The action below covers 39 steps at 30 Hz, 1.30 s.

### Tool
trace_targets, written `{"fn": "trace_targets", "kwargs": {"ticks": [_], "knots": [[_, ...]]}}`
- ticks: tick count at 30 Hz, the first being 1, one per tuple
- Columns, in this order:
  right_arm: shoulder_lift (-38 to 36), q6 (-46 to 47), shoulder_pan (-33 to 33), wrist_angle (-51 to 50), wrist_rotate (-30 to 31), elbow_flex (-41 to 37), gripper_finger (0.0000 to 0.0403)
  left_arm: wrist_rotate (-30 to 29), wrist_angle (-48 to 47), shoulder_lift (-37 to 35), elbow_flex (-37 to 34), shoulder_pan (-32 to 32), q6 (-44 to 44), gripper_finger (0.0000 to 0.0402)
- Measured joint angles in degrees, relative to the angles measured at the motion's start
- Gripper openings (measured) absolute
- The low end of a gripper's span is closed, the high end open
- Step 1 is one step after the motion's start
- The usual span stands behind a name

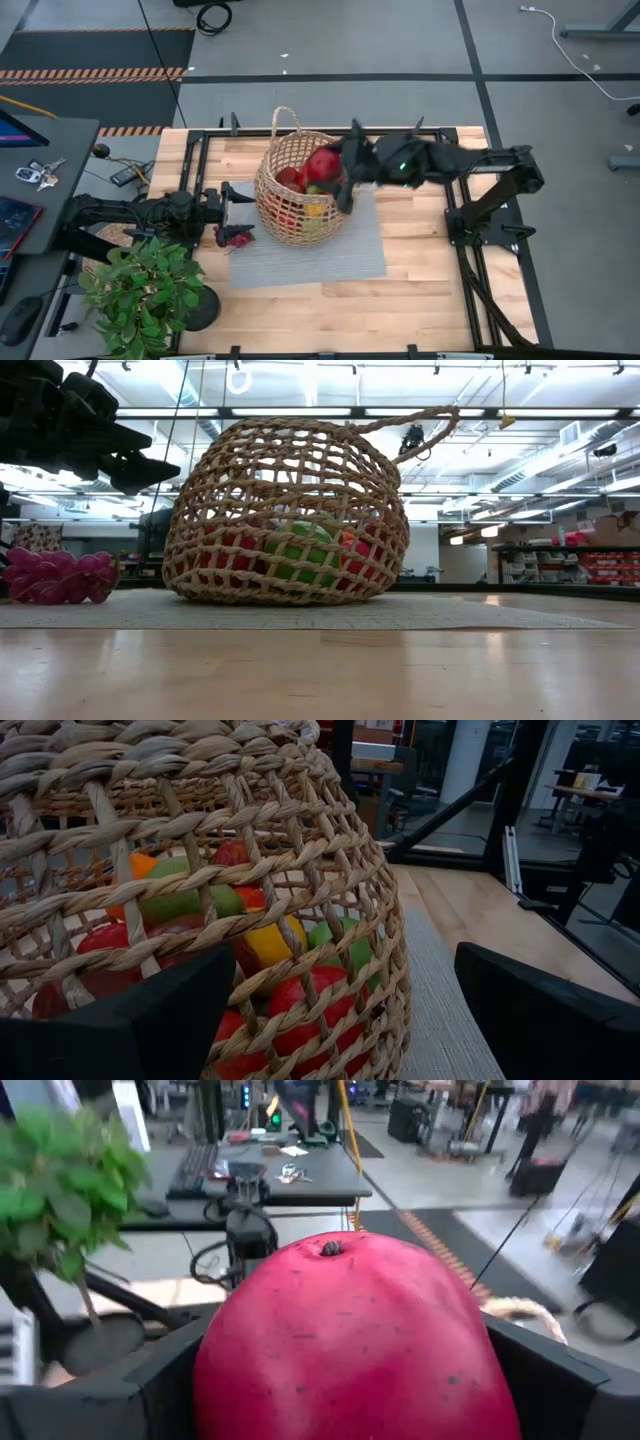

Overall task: Build produce basket
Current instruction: Put the red pomegranate into the brown basket

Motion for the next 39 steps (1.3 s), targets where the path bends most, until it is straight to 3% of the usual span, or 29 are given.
{"fn": "trace_targets", "kwargs": {"ticks": [5, 10, 27, 39], "knots": [[-3.55, 8.47, -4.03, -3.22, -6.65, 0.00, 0.0372, 0.00, 0.00, 0.00, 0.00, 0.00, -0.02, 0.0386], [-5.00, 10.75, -5.37, -5.13, -7.21, 0.00, 0.0372, 0.00, 0.00, 0.00, 0.00, 0.02, -0.01, 0.0386], [-3.29, 11.63, -5.82, -10.83, -6.66, -0.08, 0.0372, -0.02, 0.00, 0.01, 0.00, 0.00, 0.00, 0.0386], [-3.54, 4.01, -6.67, -11.06, -4.78, -0.09, 0.0372, -0.02, 0.01, 0.00, 0.00, 0.01, -0.02, 0.0386]]}}
